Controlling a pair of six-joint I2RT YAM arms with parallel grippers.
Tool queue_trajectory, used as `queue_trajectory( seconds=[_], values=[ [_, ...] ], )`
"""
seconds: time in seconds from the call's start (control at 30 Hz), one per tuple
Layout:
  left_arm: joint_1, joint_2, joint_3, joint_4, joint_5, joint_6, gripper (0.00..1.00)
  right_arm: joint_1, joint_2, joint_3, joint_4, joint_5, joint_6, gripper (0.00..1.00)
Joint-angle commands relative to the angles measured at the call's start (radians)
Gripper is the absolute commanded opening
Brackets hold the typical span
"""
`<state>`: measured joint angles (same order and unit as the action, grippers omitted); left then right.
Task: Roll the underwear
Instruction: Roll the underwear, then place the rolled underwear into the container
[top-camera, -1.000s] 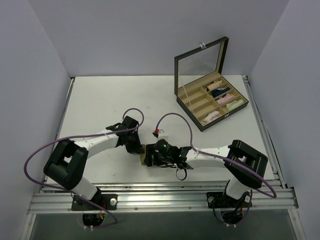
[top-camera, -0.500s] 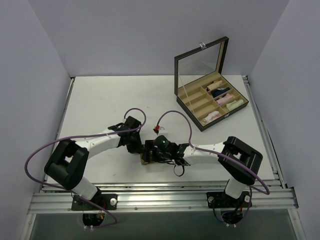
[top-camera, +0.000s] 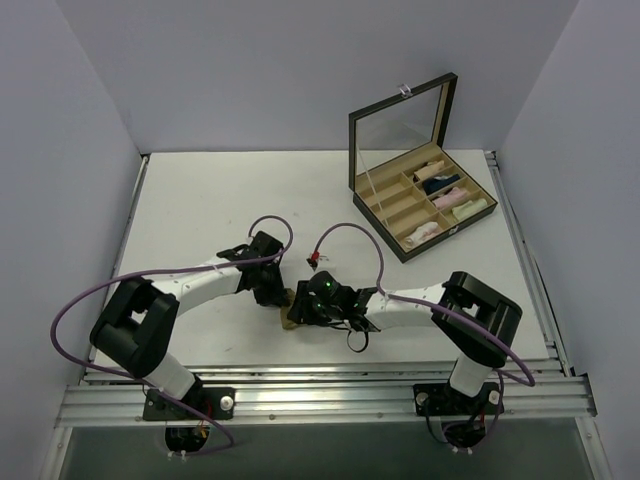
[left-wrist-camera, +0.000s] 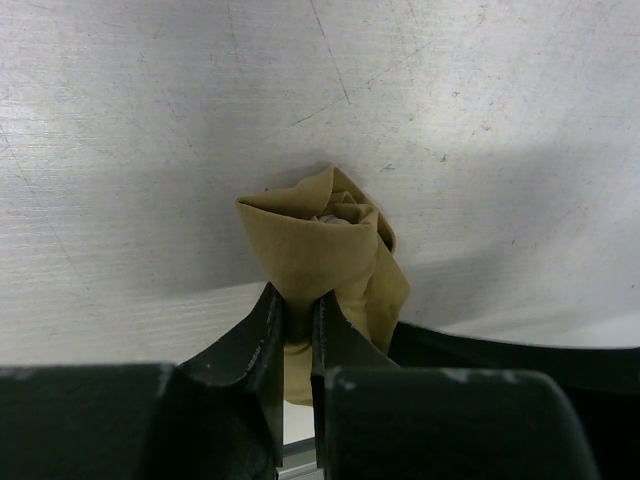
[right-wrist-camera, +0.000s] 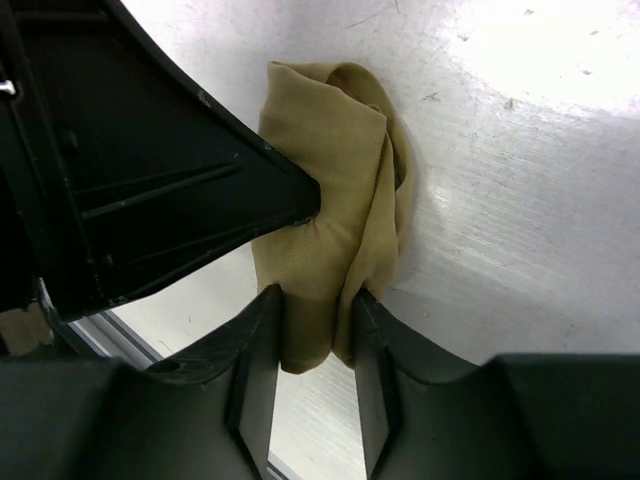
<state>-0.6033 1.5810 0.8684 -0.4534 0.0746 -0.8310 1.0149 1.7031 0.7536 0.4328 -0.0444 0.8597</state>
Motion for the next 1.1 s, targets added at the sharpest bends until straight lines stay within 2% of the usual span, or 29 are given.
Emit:
queue_trajectory(
  seconds=[0.0, 0.03, 0.1, 0.13, 0.17, 0.27, 0.4, 0.53, 0.7, 0.83, 0.93, 0.97, 1.07],
  values=[
    [-0.007, 0.073, -0.042, -0.087, -0.142, 0.024, 0.04, -0.004, 0.015, -0.014, -0.020, 0.006, 0.004, 0.26],
    [-0.007, 0.071, -0.042, -0.090, -0.144, 0.023, 0.04, -0.004, 0.016, -0.016, -0.022, 0.006, 0.005, 0.19],
    [-0.006, 0.068, -0.042, -0.093, -0.136, 0.021, 0.04, -0.002, 0.021, -0.011, -0.034, 0.015, 0.004, 0.11],
    [-0.006, 0.068, -0.036, -0.097, -0.130, 0.015, 0.05, -0.002, 0.021, -0.007, -0.049, 0.018, 0.002, 0.03],
    [-0.006, 0.068, -0.028, -0.106, -0.119, 0.010, 0.05, -0.001, 0.021, -0.005, -0.060, 0.021, 0.001, 0.00],
    [0.005, 0.063, 0.039, -0.181, -0.104, -0.006, 0.15, -0.001, 0.010, -0.008, -0.098, 0.028, -0.005, 0.00],
    [0.051, 0.008, 0.133, -0.315, -0.078, -0.025, 0.35, -0.004, -0.060, -0.027, -0.115, 0.029, -0.024, 0.00],
    [0.143, -0.062, 0.214, -0.392, -0.029, 0.006, 0.41, -0.027, -0.121, 0.033, -0.247, 0.075, -0.068, 0.00],
    [0.263, -0.091, 0.294, -0.452, 0.043, 0.066, 0.43, -0.078, -0.184, 0.180, -0.460, 0.165, -0.143, 0.00],
    [0.270, -0.137, 0.299, -0.424, 0.109, 0.090, 0.43, -0.229, -0.235, 0.355, -0.673, 0.239, -0.249, 0.00],
    [0.270, -0.156, 0.284, -0.381, 0.171, 0.087, 0.43, -0.364, -0.244, 0.438, -0.762, 0.244, -0.323, 0.00],
    [0.270, -0.159, 0.281, -0.366, 0.180, 0.086, 0.43, -0.448, -0.240, 0.488, -0.778, 0.244, -0.346, 0.00],
    [0.272, -0.156, 0.267, -0.337, 0.214, 0.086, 0.43, -0.586, -0.192, 0.597, -0.842, 0.302, -0.337, 0.00]
  ],
)
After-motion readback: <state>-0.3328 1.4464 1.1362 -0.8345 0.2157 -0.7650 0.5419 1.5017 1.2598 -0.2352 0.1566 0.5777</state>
